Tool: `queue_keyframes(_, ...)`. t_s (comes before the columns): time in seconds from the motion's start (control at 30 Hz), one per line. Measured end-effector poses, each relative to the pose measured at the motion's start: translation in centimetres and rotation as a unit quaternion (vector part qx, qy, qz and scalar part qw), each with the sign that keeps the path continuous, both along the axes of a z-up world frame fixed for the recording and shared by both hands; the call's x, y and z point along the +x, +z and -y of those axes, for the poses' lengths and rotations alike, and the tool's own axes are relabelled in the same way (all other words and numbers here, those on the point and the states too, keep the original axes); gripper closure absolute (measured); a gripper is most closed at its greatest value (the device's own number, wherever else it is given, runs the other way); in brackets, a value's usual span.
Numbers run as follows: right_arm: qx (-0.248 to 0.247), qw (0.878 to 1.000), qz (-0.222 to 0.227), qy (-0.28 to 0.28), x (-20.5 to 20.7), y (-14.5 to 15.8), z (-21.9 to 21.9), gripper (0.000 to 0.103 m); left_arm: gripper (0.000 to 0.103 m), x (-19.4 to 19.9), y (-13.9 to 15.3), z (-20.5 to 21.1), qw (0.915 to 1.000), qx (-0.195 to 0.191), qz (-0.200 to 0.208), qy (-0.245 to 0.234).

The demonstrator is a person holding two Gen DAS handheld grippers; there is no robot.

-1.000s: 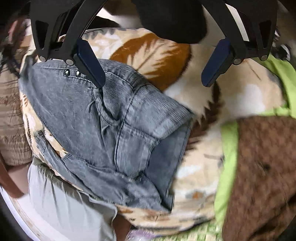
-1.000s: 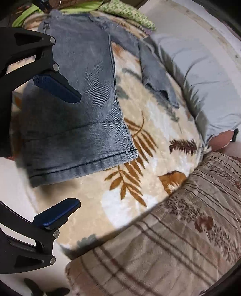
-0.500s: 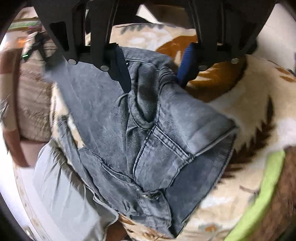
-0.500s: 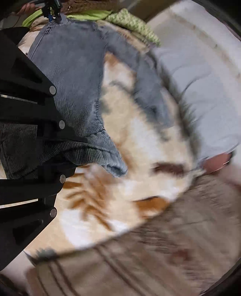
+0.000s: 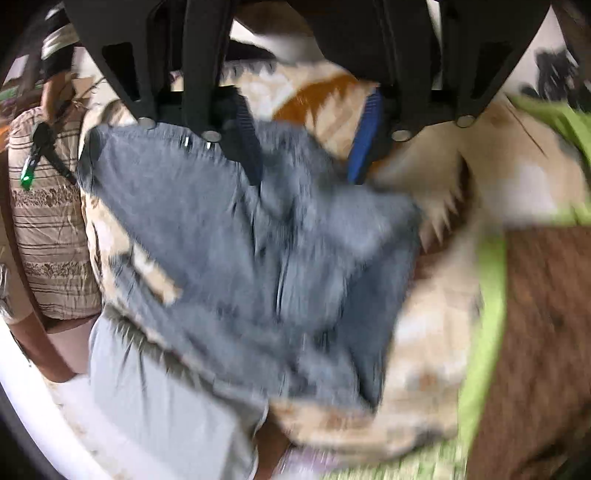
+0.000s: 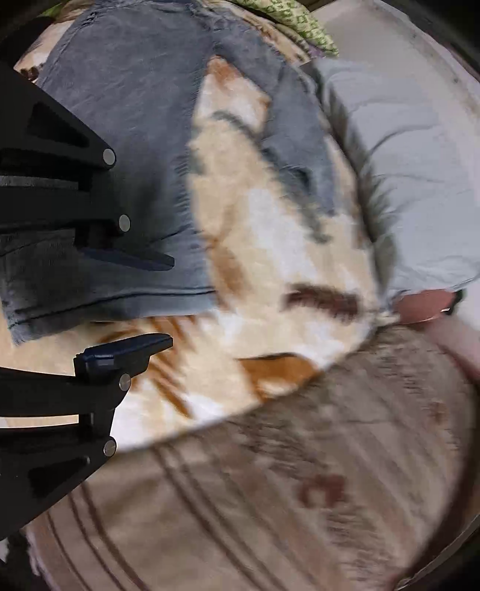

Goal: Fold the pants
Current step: 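Grasp the pant leg hem with the right tool while the left tool grasps the waistband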

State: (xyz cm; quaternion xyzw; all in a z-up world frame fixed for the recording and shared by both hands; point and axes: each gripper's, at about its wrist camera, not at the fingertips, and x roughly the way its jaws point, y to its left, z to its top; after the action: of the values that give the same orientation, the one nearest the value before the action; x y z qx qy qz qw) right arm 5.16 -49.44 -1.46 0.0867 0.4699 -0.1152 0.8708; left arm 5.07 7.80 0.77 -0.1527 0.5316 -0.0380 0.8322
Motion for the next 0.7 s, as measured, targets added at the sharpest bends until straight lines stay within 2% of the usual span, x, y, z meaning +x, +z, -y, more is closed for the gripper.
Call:
queue_keyframes(0.03, 0.01, 1.0, 0.012, 0.014, 0.8, 1.0, -0.1, 0.063, 0.032, 0.9, 1.0, -0.3, 0.9998, 0.008, 0.017, 0.003)
queue_keyframes(0.07, 0.02, 0.999, 0.018, 0.027, 1.5, 1.5, -0.5, 0.06, 0.024, 2.5, 1.7, -0.7, 0.9992, 0.018, 0.032, 0.013)
queue_keyframes(0.1, 0.029, 0.998, 0.022, 0.041, 2.5, 1.9, -1.0, 0.059, 0.022, 4.0, 2.0, -1.1, 0.9989, 0.022, 0.037, 0.021)
queue_keyframes(0.17, 0.05, 0.996, 0.027, 0.073, 5.4, 2.0, -3.0, 0.051, 0.022, 7.6, 1.4, -2.1, 0.9992, 0.001, 0.025, 0.031)
queue_keyframes(0.3, 0.089, 0.989, 0.017, 0.116, 11.4, -0.2, -7.1, 0.048, 0.022, 14.8, -2.1, -3.4, 0.9947, -0.054, -0.035, 0.08)
queue_keyframes(0.4, 0.09, 0.989, -0.002, 0.117, 14.8, -2.3, -9.2, 0.048, 0.022, 17.5, -4.7, -2.9, 0.9901, -0.065, -0.073, 0.101)
queue_keyframes(0.53, 0.058, 0.989, -0.026, 0.132, 17.8, -4.8, -11.4, 0.049, 0.022, 18.2, -6.7, -1.9, 0.9891, -0.064, -0.091, 0.096)
queue_keyframes(0.6, 0.014, 0.989, -0.025, 0.143, 18.8, -5.3, -12.4, 0.058, 0.022, 18.4, -6.9, -1.5, 0.9906, -0.051, -0.089, 0.09)
queue_keyframes(0.63, 0.009, 0.989, -0.024, 0.148, 19.1, -5.4, -12.4, 0.078, 0.022, 18.6, -6.9, -1.4, 0.9909, -0.047, -0.089, 0.089)
queue_keyframes(0.7, 0.021, 0.987, -0.016, 0.157, 19.9, -5.1, -12.2, 0.09, 0.022, 18.8, -7.1, -1.4, 0.9911, -0.044, -0.088, 0.089)
